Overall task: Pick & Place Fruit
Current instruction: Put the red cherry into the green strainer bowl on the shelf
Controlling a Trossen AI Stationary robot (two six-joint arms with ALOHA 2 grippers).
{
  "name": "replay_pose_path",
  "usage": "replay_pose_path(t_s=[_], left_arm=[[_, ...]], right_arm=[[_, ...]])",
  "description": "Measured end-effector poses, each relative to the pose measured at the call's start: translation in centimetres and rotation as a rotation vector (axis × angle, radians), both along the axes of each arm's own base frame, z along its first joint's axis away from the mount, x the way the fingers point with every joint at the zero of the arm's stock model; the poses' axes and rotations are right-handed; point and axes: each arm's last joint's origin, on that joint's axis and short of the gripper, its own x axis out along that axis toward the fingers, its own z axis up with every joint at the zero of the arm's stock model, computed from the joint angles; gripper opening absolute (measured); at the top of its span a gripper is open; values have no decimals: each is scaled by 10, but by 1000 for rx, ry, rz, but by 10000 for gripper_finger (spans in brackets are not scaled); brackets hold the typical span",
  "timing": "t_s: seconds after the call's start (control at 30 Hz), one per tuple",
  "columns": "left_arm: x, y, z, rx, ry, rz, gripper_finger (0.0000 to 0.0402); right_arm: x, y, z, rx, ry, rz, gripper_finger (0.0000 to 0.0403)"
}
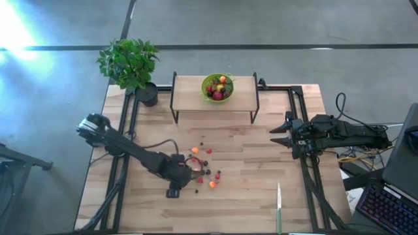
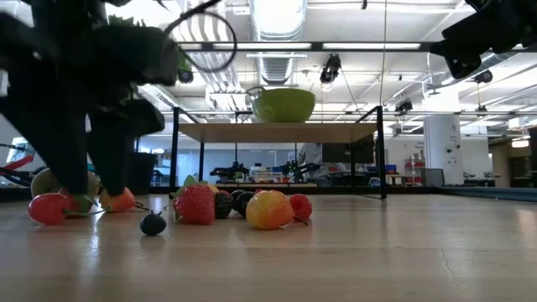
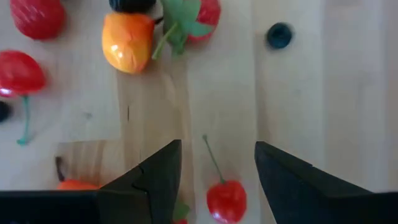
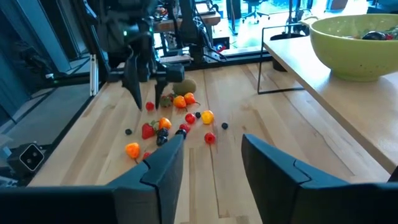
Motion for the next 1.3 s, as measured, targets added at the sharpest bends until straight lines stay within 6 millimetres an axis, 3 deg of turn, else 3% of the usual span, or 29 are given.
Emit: replay_pose_path(t_s=[0.17, 0.33, 1.03, 1.3], left_arm=[[6, -3, -17, 18, 38, 5, 208], [11, -5, -20, 26, 45, 12, 199], [10, -4, -17, 17, 46, 35, 17], [9, -4, -17, 13, 55, 56, 10]], right_arm=[[0, 0, 0, 0, 0, 0, 175], [0, 0, 0, 0, -1, -1, 187], [0, 0, 0, 0, 0, -1, 216], [0, 0, 0, 0, 0, -1, 227]])
